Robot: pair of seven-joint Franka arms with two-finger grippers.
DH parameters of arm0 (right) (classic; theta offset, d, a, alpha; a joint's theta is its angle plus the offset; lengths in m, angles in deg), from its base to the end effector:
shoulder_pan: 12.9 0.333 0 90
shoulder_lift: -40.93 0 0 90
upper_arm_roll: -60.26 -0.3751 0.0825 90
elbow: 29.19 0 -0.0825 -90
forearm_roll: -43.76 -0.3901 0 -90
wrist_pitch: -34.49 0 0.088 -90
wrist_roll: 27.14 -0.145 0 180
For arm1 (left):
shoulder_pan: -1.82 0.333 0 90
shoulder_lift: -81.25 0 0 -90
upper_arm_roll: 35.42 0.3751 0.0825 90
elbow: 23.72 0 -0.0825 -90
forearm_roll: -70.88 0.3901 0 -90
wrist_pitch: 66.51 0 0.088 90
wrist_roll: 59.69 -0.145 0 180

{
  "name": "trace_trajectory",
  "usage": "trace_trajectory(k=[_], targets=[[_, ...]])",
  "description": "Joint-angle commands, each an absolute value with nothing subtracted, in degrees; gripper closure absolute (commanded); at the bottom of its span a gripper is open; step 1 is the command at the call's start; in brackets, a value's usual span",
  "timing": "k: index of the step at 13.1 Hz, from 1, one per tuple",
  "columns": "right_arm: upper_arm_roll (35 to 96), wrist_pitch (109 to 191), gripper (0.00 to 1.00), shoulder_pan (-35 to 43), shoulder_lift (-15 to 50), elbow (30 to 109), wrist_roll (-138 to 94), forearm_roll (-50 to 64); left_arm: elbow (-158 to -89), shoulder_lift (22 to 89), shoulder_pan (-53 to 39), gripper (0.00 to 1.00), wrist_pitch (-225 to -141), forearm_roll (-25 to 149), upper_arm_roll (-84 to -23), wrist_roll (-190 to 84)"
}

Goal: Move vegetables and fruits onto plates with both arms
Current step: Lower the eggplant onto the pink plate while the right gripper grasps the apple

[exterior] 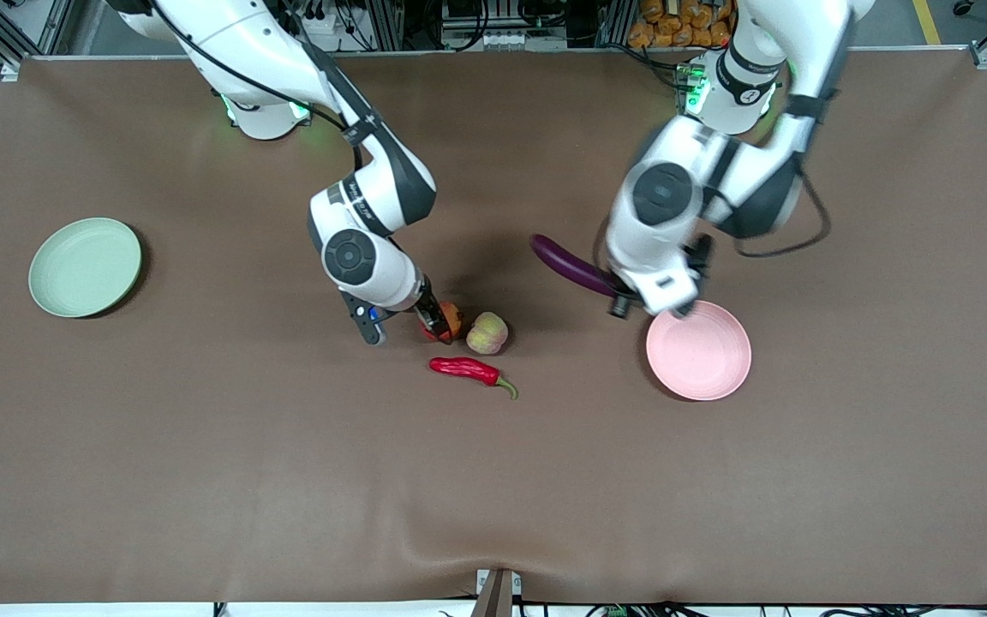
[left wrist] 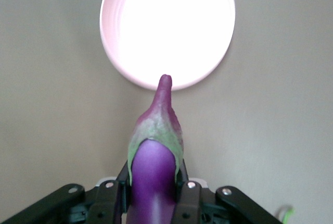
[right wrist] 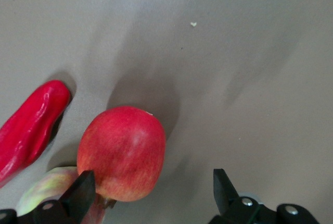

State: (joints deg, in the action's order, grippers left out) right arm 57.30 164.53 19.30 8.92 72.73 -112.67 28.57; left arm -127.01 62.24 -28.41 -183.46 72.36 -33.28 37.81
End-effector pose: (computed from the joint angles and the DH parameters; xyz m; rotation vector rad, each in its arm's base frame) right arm 0.5547 0.4044 0.2477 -2.6454 1.5576 0.3529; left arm 0.5720 -0.3047 0.3697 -2.5137 -1.7145 0.0179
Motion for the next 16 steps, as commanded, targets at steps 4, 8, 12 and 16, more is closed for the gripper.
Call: trace_trajectory(k=[4, 8, 12, 16], targets=[[57.89, 168.08, 0.0, 19.61, 8.33, 72.15, -120.03, 31.89, -125.15, 56.76, -15.24, 1.0, -187.76, 73.78, -34.01, 23.9], [57.89, 173.34, 0.0, 21.54, 4.47, 72.07, -122.5, 32.34, -125.76, 50.32, -11.9, 1.0, -194.3, 74.75, -33.92, 23.8], [57.8, 172.4, 0.77, 20.94, 4.89, 72.06, -121.37, 33.22, -125.85, 48.74, -11.18, 1.0, -194.56, 74.75, -33.93, 23.89], [57.98, 149.71, 1.0, 15.25, 12.52, 68.12, -108.5, 33.22, -128.4, 49.35, -11.1, 1.0, -194.39, 74.75, -33.84, 23.8]])
